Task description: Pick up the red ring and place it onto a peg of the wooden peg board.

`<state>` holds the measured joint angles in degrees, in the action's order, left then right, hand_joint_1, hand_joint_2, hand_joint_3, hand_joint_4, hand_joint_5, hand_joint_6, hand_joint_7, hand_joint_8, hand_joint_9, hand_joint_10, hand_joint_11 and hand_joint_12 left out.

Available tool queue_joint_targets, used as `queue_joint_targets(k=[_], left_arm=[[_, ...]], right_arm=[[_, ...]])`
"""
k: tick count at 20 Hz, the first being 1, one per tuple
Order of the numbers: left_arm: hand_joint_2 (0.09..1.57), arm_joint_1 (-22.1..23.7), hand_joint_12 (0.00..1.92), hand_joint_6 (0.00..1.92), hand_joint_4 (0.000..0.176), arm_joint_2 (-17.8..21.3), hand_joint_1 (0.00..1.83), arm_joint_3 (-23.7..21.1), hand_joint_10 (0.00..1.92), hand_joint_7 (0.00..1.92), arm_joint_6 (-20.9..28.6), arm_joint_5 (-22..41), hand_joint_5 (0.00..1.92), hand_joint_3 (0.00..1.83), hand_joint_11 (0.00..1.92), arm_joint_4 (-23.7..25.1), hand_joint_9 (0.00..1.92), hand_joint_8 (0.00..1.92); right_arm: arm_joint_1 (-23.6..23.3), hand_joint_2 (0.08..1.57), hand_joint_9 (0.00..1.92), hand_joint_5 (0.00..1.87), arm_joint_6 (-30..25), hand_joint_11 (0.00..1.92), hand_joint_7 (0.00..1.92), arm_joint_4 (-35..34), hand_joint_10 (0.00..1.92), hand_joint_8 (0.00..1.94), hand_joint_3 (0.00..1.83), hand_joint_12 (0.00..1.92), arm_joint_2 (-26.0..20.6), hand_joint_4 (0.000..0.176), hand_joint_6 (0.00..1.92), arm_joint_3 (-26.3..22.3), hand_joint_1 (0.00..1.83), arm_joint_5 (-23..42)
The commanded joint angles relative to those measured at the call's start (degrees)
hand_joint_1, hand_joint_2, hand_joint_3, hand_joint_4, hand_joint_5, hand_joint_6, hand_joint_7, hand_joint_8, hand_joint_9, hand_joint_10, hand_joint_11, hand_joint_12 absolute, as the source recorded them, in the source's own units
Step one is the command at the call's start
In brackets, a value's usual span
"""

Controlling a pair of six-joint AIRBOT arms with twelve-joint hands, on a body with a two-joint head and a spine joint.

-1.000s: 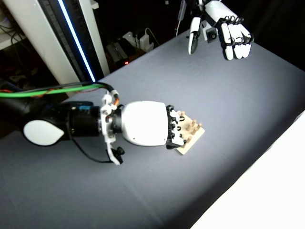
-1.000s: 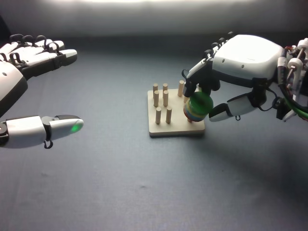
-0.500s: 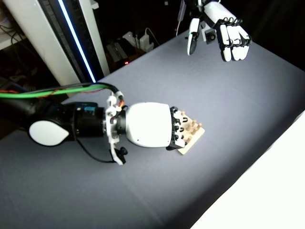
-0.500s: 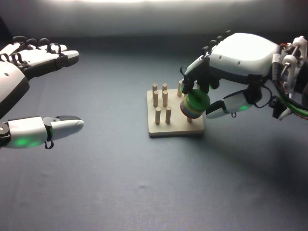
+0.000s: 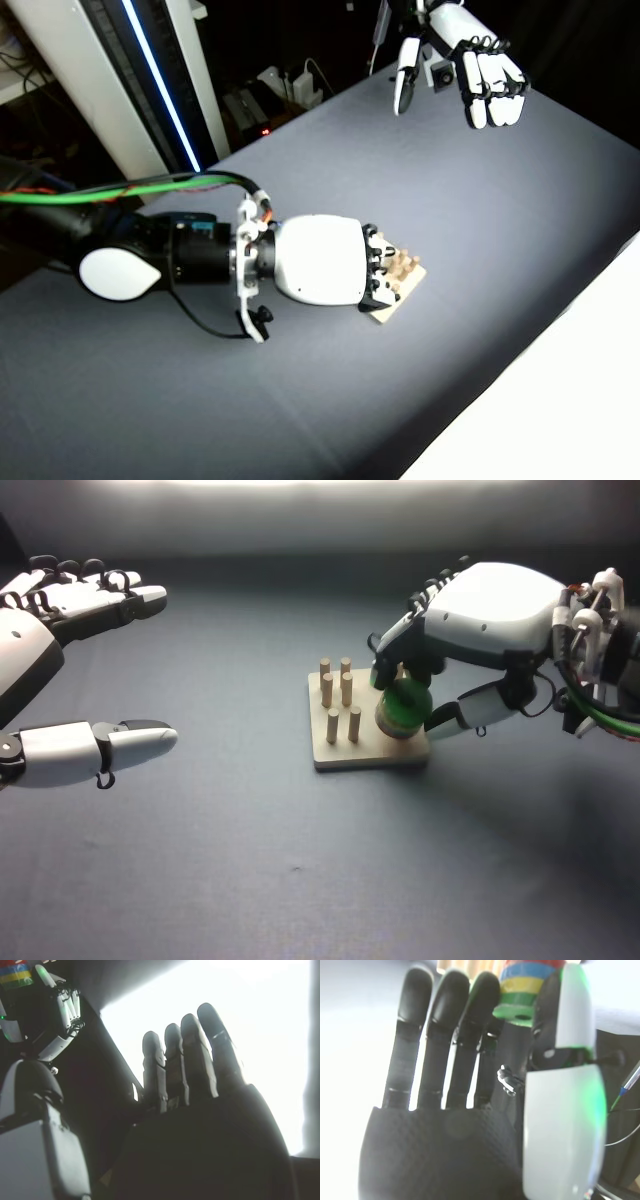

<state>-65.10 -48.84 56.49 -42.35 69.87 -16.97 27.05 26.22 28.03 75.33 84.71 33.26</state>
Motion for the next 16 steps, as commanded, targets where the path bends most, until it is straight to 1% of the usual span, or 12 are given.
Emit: queue_joint_targets(k=[1, 3, 4, 7, 8, 9, 10, 11, 12, 13, 14, 16], left_arm=[[1.0, 0.6, 0.85, 0.0, 0.0, -0.1, 0.64, 0.2, 0.0, 0.26, 0.3, 7.0, 0.38, 0.0, 0.0, 0.0, 0.25, 0.0], [1.0, 0.5, 0.83, 0.0, 0.0, -0.1, 0.66, 0.2, 0.0, 0.26, 0.3, 7.0, 0.38, 0.0, 0.0, 0.0, 0.24, 0.0], [1.0, 0.5, 0.83, 0.0, 0.0, -0.1, 0.64, 0.2, 0.0, 0.26, 0.4, 7.1, 0.38, 0.0, 0.0, 0.0, 0.23, 0.0], [1.0, 0.5, 0.83, 0.0, 0.0, 0.0, 0.65, 0.0, 0.0, 0.27, 0.4, 7.6, 0.38, 0.0, 0.0, -0.2, 0.24, 0.0], [1.0, 0.5, 0.82, 0.0, 0.0, 0.0, 0.63, 0.0, 0.0, 0.27, 0.5, 7.9, 0.38, 0.0, 0.0, -0.3, 0.24, 0.01], [1.0, 0.5, 0.79, 0.0, 0.01, 0.1, 0.62, -0.2, 0.0, 0.26, 0.7, 8.6, 0.36, 0.0, 0.0, -0.3, 0.23, 0.0], [1.0, 0.3, 0.79, 0.0, 0.0, 0.2, 0.63, -0.4, 0.0, 0.26, 0.9, 9.5, 0.37, 0.0, 0.0, -0.3, 0.22, 0.0], [1.0, 0.3, 0.86, 0.01, 0.0, 0.3, 0.6, -0.5, 0.01, 0.27, 1.2, 10.3, 0.39, 0.0, 0.0, -0.3, 0.25, 0.0], [0.99, 0.3, 0.92, 0.0, 0.0, 0.3, 0.57, -0.6, 0.02, 0.29, 1.8, 11.8, 0.39, 0.0, 0.0, -0.3, 0.29, 0.0], [1.0, 0.3, 0.95, 0.0, 0.0, 0.3, 0.6, -0.7, 0.01, 0.29, 2.0, 12.8, 0.39, 0.0, 0.0, -0.2, 0.29, 0.0], [0.99, 0.3, 0.81, 0.0, 0.0, 0.6, 0.63, -1.0, 0.01, 0.28, 2.3, 14.8, 0.37, 0.0, 0.0, 0.1, 0.22, 0.0], [1.02, 0.3, 0.36, 0.0, 0.0, 1.1, 0.79, -1.6, 0.0, 0.2, 2.7, 17.7, 0.3, 0.0, 0.0, 0.9, 0.13, 0.0]], right_arm=[[-0.4, 1.0, 0.66, 0.66, -0.1, 0.42, 0.68, -1.0, 0.57, 0.25, 0.0, 1.28, 0.1, 0.005, 0.16, -0.8, 1.15, 7.2], [-0.4, 0.96, 0.54, 0.52, -0.1, 0.28, 0.54, -1.3, 0.35, 0.03, 0.0, 1.16, 0.1, 0.06, 0.01, -1.8, 1.13, 8.9], [-0.4, 0.94, 0.52, 0.48, -0.1, 0.24, 0.51, -1.8, 0.27, 0.01, 0.0, 1.18, 0.1, 0.076, 0.0, -2.4, 1.11, 9.9], [0.0, 0.97, 0.56, 0.47, -0.1, 0.19, 0.48, -4.2, 0.08, 0.0, 0.0, 1.19, -2.4, 0.085, 0.0, -4.1, 1.0, 13.5], [0.5, 0.96, 0.55, 0.46, -0.1, 0.15, 0.49, -5.1, 0.06, 0.0, 0.0, 1.17, -3.5, 0.064, 0.0, -4.6, 0.97, 14.9], [1.4, 0.95, 0.54, 0.46, -0.1, 0.11, 0.49, -6.6, 0.05, 0.0, 0.0, 1.16, -5.0, 0.054, 0.0, -5.3, 0.96, 17.2], [2.7, 0.94, 0.52, 0.45, -0.1, 0.06, 0.5, -8.4, 0.04, 0.01, 0.0, 1.14, -6.6, 0.027, 0.0, -6.3, 0.94, 20.1], [3.9, 0.93, 0.51, 0.45, -0.1, 0.06, 0.5, -9.8, 0.02, 0.0, 0.0, 1.06, -7.9, 0.026, 0.0, -7.0, 0.94, 22.1], [6.1, 0.94, 0.5, 0.43, -0.1, 0.05, 0.49, -12.4, 0.01, 0.0, 0.0, 1.07, -10.1, 0.034, 0.0, -8.6, 0.94, 26.1], [7.5, 0.95, 0.5, 0.41, -0.1, 0.06, 0.48, -13.9, 0.01, 0.0, 0.0, 1.03, -11.5, 0.024, 0.0, -9.5, 0.97, 28.5], [10.2, 0.96, 0.53, 0.43, -0.1, 0.12, 0.51, -16.3, 0.01, 0.0, 0.0, 0.96, -13.6, 0.0, 0.0, -10.9, 0.98, 32.3], [13.9, 1.0, 0.57, 0.43, -0.1, 0.19, 0.55, -20.1, 0.01, 0.0, 0.0, 0.85, -16.2, 0.0, 0.0, -12.8, 0.91, 38.3]])
